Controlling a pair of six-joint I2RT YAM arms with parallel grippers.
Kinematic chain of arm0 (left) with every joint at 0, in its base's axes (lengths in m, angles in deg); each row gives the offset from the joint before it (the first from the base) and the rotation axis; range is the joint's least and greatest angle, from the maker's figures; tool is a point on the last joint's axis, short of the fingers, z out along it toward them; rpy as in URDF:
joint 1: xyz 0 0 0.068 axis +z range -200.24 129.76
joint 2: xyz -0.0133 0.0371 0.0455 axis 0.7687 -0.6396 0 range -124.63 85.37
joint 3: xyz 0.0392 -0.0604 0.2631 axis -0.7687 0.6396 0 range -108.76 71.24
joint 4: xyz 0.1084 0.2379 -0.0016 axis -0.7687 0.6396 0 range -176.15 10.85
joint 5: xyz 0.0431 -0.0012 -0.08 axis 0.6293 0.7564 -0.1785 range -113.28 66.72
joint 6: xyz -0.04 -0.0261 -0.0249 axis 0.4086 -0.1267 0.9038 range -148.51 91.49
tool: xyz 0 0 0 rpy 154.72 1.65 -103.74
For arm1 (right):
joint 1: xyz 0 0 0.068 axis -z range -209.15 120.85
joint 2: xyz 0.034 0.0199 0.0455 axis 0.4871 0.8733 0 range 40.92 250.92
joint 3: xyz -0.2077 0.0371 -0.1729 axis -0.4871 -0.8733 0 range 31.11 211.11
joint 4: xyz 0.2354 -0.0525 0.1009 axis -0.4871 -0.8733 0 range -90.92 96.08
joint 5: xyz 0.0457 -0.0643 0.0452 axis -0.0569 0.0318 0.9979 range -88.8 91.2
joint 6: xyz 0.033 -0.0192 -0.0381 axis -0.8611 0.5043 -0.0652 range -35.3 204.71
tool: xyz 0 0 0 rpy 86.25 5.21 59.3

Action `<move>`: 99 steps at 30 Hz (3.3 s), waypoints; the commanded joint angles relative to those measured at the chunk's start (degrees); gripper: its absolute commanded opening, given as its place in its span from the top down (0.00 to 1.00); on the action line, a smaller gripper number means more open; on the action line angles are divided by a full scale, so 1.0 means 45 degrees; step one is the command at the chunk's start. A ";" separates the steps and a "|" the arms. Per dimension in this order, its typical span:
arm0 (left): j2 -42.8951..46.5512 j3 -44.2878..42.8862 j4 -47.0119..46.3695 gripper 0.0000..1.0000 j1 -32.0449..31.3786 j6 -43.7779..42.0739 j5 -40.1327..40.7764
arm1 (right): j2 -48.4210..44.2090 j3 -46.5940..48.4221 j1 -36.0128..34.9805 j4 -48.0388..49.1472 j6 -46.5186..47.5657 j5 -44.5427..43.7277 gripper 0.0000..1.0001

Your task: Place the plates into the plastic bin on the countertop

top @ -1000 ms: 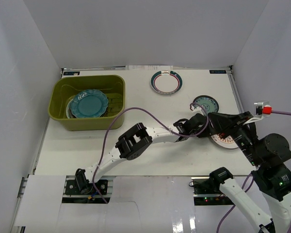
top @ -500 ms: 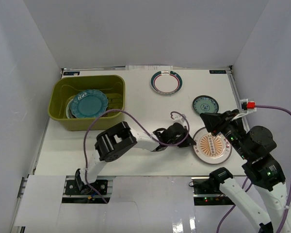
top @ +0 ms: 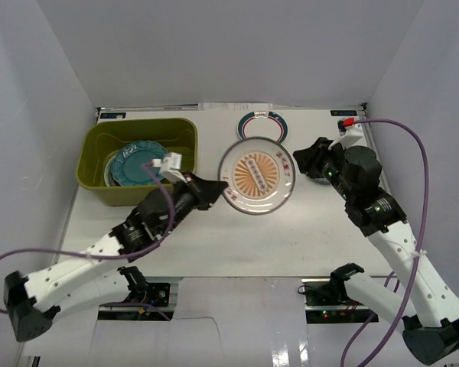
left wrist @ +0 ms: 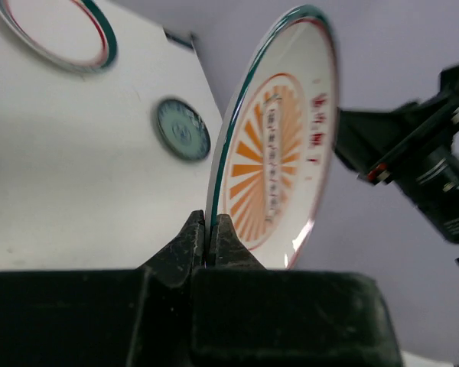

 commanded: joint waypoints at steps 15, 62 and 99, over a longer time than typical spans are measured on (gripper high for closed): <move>-0.0995 -0.4496 0.3560 1.00 1.0559 -0.1029 -0.2323 | 0.7745 0.2643 0.3482 0.3934 -0.1866 0.2573 0.40; -0.2659 -0.2348 0.4091 0.02 1.5293 -0.2746 -0.4724 | 1.5644 0.3977 0.4243 1.0084 -0.6868 0.3159 0.92; -0.1036 -0.6451 0.2251 0.02 1.2715 -0.2082 -1.1393 | 1.6655 1.1671 -0.5600 0.6024 -0.3019 0.1637 0.75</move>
